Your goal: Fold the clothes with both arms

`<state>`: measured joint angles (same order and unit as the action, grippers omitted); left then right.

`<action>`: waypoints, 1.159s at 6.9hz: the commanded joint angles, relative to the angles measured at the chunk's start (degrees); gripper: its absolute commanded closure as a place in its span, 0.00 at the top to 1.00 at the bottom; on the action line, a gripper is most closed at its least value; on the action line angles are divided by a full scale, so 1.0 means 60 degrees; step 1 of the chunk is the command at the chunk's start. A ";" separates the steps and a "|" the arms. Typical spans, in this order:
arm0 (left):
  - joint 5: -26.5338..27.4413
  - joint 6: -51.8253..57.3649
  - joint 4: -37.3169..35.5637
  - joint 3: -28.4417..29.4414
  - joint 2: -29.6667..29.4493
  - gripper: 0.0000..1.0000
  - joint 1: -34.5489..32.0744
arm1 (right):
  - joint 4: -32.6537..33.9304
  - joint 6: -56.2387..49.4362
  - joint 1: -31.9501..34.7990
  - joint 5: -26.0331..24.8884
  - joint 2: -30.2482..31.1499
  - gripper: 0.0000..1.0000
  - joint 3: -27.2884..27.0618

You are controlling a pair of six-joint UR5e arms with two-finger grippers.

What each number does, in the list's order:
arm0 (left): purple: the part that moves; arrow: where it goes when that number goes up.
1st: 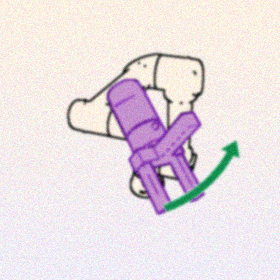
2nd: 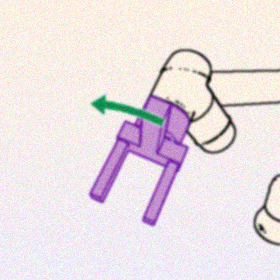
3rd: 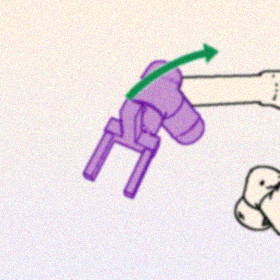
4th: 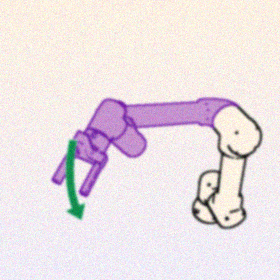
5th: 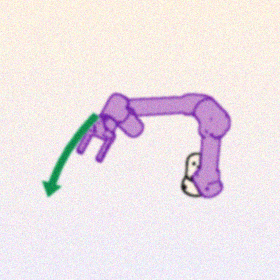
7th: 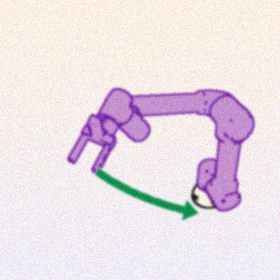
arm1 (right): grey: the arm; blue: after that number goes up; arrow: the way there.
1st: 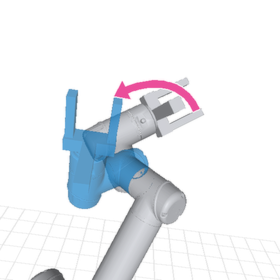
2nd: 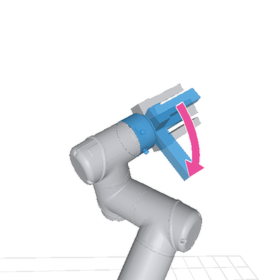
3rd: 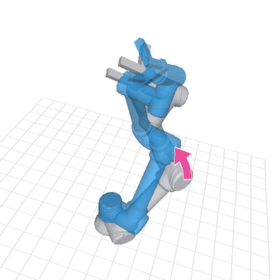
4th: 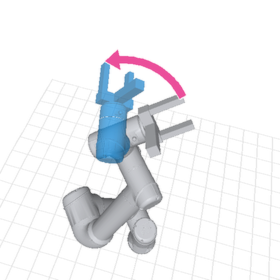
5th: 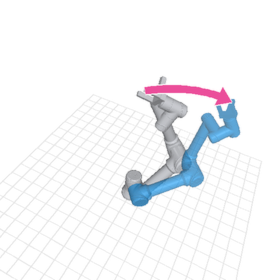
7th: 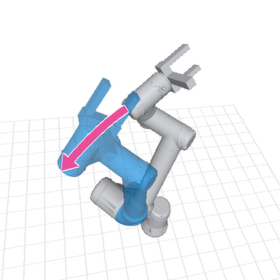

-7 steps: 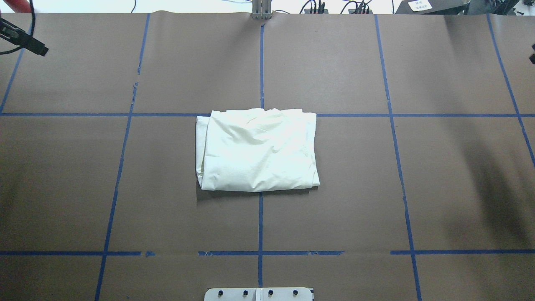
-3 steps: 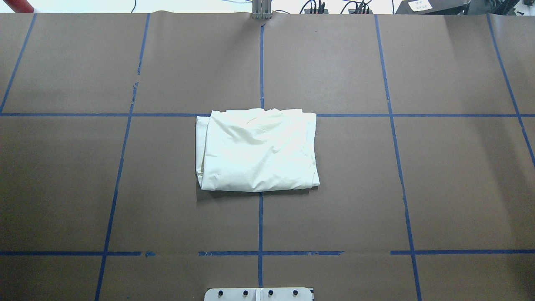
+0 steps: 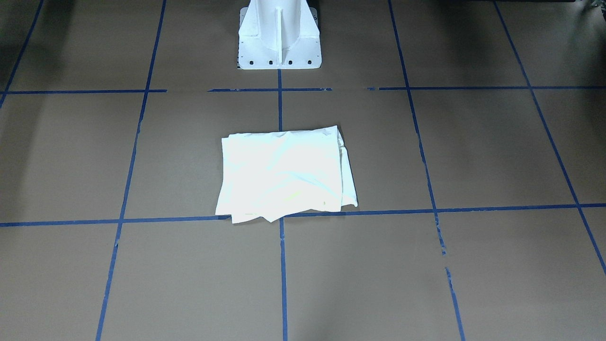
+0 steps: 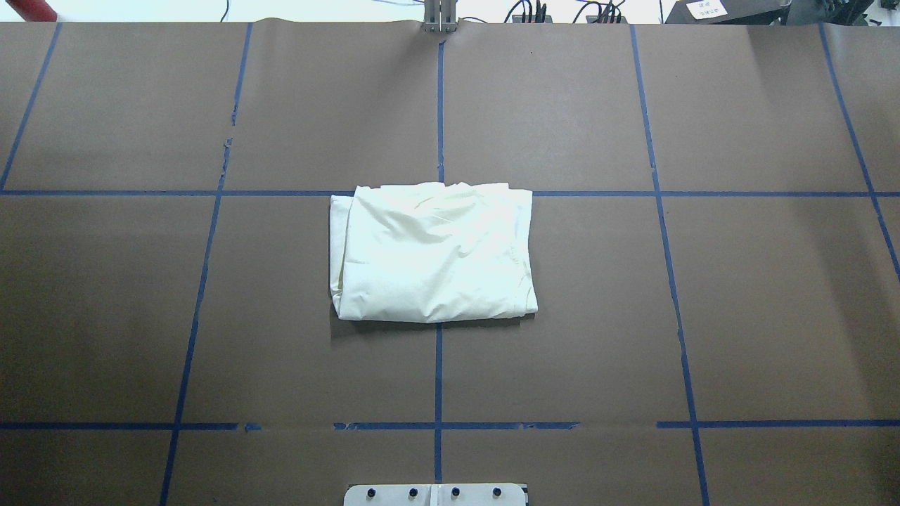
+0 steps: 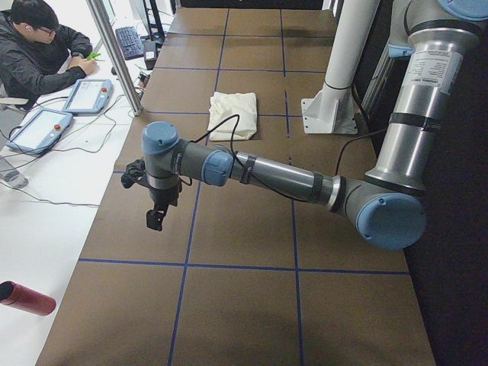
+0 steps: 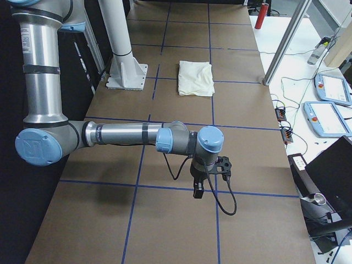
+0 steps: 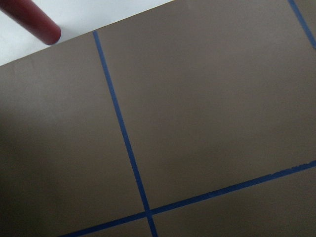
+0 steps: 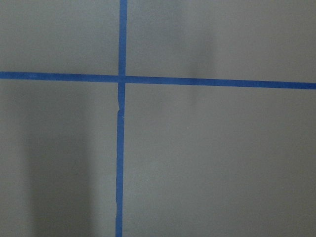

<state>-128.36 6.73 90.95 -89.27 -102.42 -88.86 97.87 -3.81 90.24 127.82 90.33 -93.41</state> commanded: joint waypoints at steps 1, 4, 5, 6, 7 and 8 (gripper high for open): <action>-0.0210 0.0842 -0.0667 0.0827 0.0106 1.00 -0.0569 | -0.0009 0.0005 0.0005 0.0024 0.0222 1.00 0.0027; -0.0842 0.0011 -0.0554 0.0786 0.0663 1.00 -0.0556 | -0.0009 0.0019 -0.0010 0.0097 0.0208 1.00 -0.0675; -0.0842 -0.0080 -0.0569 0.0772 0.0649 1.00 -0.0556 | -0.0067 0.0005 0.0004 0.0475 0.0208 1.00 -0.0705; -0.0842 -0.0081 -0.0569 0.0772 0.0635 1.00 -0.0556 | -0.0140 0.0005 0.0005 0.0696 0.0208 1.00 -0.0662; -0.0842 -0.0081 -0.0569 0.0772 0.0620 1.00 -0.0556 | -0.0140 0.0005 0.0005 0.0800 0.0208 1.00 -0.0618; -0.0842 -0.0081 -0.0569 0.0772 0.0620 1.00 -0.0556 | -0.0140 0.0019 -0.0010 0.0845 0.0208 1.00 -0.0632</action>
<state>-133.41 6.30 87.54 -84.63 -98.66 -92.20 97.09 -3.76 90.24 132.26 91.58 -97.24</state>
